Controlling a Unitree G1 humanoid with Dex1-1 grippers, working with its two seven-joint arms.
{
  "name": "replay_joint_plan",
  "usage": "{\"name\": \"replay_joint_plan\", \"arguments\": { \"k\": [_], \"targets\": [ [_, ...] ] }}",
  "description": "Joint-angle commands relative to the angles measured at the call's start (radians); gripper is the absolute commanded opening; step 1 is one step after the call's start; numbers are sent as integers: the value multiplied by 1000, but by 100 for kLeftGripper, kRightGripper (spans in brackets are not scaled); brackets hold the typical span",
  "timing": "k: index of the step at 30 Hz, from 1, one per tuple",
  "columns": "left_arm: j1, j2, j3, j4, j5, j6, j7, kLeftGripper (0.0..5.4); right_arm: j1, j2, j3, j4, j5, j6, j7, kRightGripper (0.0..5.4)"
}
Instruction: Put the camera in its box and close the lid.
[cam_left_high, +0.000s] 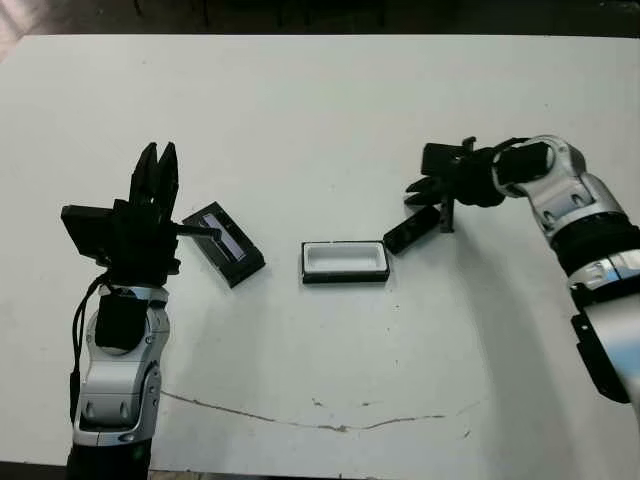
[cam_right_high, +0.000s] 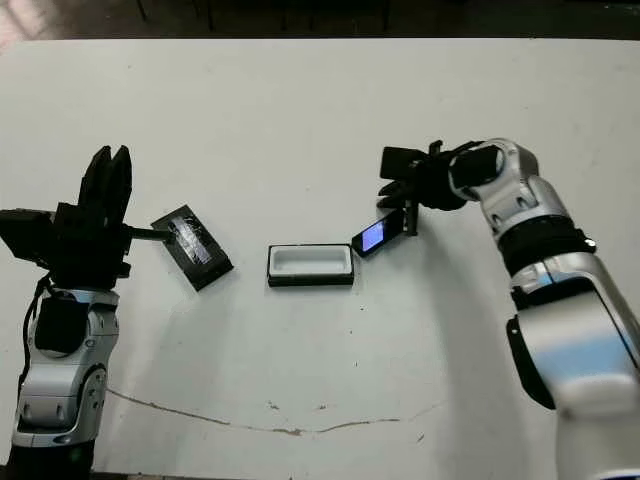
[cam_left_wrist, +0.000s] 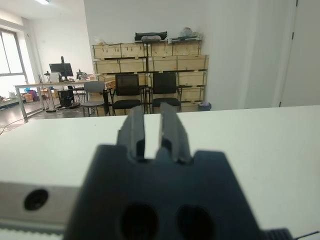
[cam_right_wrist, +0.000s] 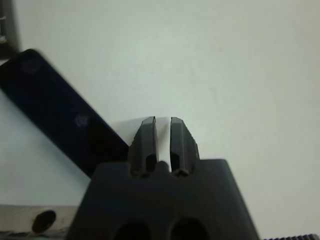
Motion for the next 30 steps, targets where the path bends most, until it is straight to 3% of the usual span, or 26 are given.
{"name": "replay_joint_plan", "arguments": {
  "k": [1, 6, 12, 23, 30],
  "targets": [
    [26, 7, 2, -1, -2, 18, -6, 1, 68, -44, 5, -77, 3, 23, 45, 0],
    [34, 9, 4, -15, -10, 24, -11, 1, 136, -104, -3, -223, 23, 83, 94, 0],
    [38, 13, 10, -14, -15, 23, -17, 1, 207, -155, -38, -309, 93, 77, 147, 0],
    [39, 21, 15, -15, -9, 26, -22, 1, 287, -186, -66, -414, 173, 161, 189, 0],
    [37, 17, 11, -15, -10, 27, -25, 1, 328, -196, -53, -501, 177, 210, 195, 0]
  ]
}}
